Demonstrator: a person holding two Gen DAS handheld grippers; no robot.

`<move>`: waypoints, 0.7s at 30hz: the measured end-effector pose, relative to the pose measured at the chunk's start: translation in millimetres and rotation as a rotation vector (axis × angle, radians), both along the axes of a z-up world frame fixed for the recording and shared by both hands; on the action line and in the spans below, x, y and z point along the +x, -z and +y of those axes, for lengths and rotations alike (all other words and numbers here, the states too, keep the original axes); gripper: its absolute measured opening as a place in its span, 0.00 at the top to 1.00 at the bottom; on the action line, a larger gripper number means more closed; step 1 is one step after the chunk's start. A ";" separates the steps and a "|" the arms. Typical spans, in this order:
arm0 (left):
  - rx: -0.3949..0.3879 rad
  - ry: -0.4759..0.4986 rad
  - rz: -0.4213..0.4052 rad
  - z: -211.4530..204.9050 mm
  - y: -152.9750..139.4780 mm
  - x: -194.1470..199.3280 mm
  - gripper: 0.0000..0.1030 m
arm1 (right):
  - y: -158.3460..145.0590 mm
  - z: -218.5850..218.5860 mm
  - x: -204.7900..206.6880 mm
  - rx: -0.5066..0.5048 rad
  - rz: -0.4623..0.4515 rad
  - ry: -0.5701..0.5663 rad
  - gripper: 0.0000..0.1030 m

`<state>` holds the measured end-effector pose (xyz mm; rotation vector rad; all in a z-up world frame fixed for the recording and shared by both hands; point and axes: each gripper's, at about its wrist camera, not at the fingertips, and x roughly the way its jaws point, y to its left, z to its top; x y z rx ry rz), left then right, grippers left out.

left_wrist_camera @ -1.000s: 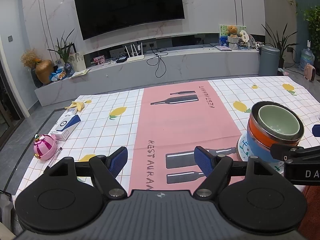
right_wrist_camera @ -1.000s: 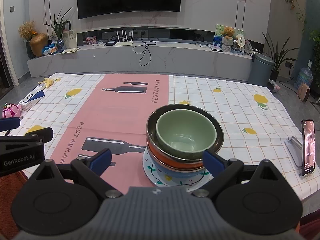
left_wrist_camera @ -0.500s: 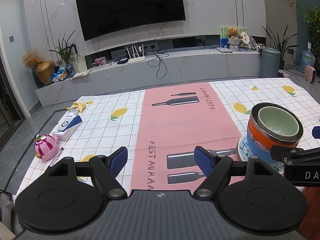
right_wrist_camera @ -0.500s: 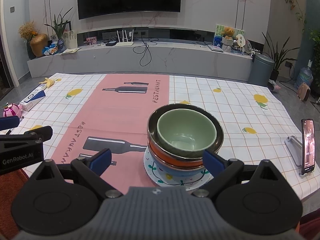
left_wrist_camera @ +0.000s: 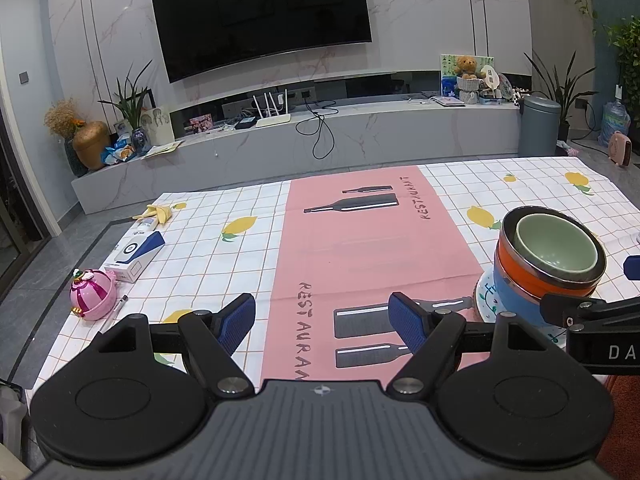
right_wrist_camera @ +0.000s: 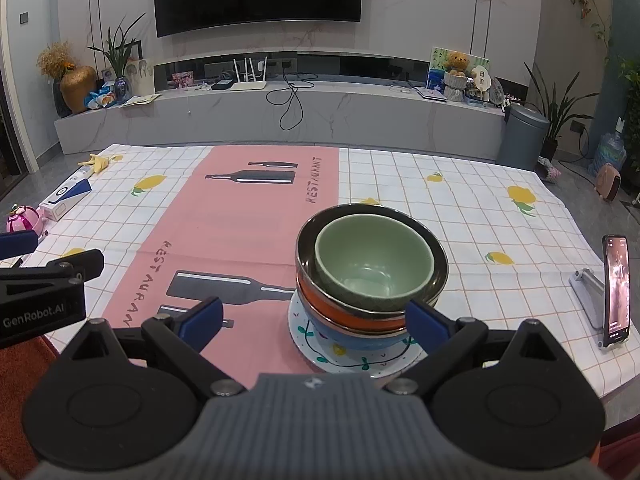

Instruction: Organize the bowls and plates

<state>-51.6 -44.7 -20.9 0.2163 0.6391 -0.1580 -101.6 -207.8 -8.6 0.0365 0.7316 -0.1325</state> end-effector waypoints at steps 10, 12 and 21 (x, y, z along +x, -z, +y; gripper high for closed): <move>-0.001 -0.001 0.003 0.5 -3.0 -0.4 0.14 | 2.8 0.7 -1.6 0.002 0.008 0.002 0.07; -0.002 -0.002 0.003 0.5 -2.8 -0.4 0.14 | 3.6 0.1 -1.4 0.004 0.009 0.003 0.07; -0.017 -0.008 -0.002 2.6 -2.7 -0.1 0.14 | 5.0 -1.8 0.0 0.004 0.014 0.002 0.07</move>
